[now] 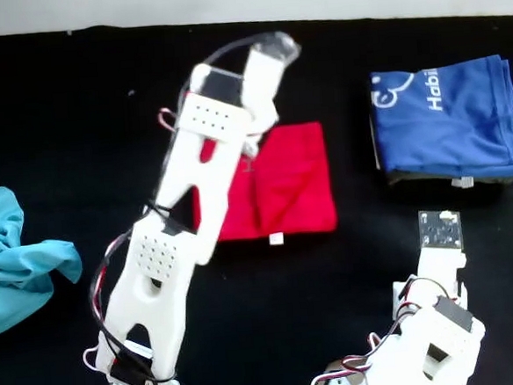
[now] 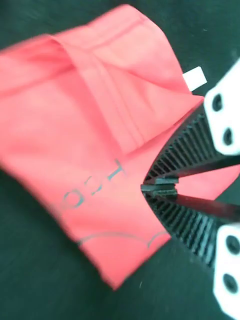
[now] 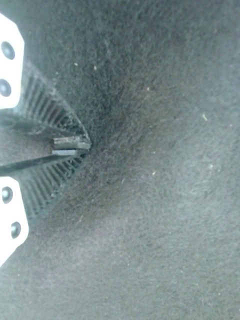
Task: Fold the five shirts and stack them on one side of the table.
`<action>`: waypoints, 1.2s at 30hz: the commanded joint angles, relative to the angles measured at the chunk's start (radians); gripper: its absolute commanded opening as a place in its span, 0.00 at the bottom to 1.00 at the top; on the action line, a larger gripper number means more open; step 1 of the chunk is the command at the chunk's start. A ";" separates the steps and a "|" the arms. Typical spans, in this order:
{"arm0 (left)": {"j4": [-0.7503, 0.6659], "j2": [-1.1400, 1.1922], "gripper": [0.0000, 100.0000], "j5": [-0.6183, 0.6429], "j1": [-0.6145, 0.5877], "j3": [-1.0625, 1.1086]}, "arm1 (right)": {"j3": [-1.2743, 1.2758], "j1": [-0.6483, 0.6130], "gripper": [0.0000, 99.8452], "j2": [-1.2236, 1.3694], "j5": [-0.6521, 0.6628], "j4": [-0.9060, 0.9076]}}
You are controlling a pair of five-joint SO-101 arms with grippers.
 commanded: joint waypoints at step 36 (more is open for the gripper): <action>0.064 -0.053 0.01 0.068 -0.008 0.099 | 0.028 0.013 0.01 -0.001 0.009 -0.033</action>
